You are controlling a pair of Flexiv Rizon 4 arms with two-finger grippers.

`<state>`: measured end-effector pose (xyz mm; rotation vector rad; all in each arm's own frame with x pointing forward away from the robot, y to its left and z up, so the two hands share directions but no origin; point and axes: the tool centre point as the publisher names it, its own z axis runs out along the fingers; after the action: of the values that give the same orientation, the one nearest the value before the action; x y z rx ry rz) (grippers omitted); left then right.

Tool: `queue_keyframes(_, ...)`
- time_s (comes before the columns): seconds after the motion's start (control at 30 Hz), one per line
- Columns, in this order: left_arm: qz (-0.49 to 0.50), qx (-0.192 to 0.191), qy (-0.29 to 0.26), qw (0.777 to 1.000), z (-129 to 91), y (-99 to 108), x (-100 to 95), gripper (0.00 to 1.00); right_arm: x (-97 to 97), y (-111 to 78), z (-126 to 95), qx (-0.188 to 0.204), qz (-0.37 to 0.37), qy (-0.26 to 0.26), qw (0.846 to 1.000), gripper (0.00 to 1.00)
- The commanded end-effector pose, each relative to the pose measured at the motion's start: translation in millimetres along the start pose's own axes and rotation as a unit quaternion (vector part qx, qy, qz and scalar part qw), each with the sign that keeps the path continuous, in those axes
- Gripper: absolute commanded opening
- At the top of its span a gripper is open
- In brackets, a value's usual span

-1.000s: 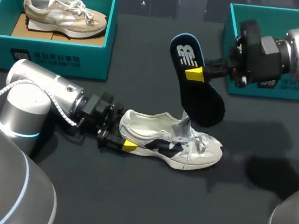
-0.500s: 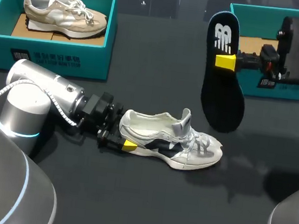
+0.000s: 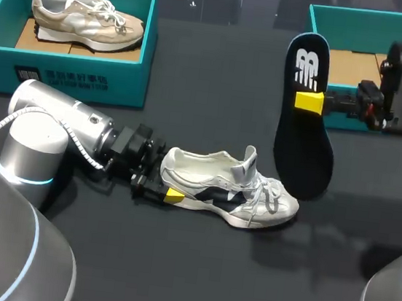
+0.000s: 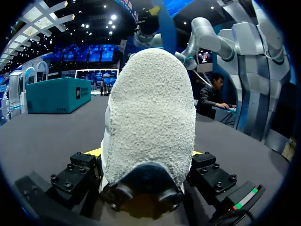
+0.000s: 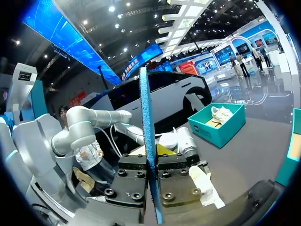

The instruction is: Take the shoe out of the shoebox, open the shoe tongue, remove and reinsert the insole, then place the shoe into the shoebox

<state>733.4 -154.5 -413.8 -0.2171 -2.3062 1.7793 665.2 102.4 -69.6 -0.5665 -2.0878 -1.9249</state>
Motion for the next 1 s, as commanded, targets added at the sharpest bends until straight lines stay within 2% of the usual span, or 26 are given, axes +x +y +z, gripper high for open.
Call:
queue_keyframes(0.03,0.0,0.0,0.0,1.0,-0.1,3.1,-1.7,0.0,19.5,-6.0,-13.2,0.018,0.005,-0.028,0.999,0.0)
queue_keyframes(0.47,0.0,0.0,0.0,1.0,-0.1,3.1,-1.7,0.0,19.5,-6.0,-13.2,0.018,0.005,-0.028,0.999,0.0)
queue_keyframes(0.53,0.0,0.0,0.0,1.0,-0.1,3.1,-1.7,0.0,17.5,-8.2,-12.7,-0.014,-0.002,-0.004,1.0,0.0)
queue_keyframes(0.6,0.0,0.0,0.0,1.0,-0.1,3.1,-1.7,0.0,16.6,-10.1,-14.5,-0.017,-0.003,-0.004,1.0,0.0)
queue_keyframes(0.67,0.0,0.0,0.0,1.0,-0.1,3.1,-1.7,0.0,17.3,-12.6,-16.4,-0.029,-0.013,0.019,0.999,0.0)
queue_keyframes(0.73,0.0,0.0,0.0,1.0,-0.1,3.1,-1.7,0.0,18.3,-15.9,-17.7,-0.034,-0.014,0.036,0.999,0.0)
queue_keyframes(1.0,0.0,0.0,0.0,1.0,-0.1,3.1,-1.7,0.0,21.6,-27.1,-10.7,-0.031,-0.005,0.05,0.998,0.0)
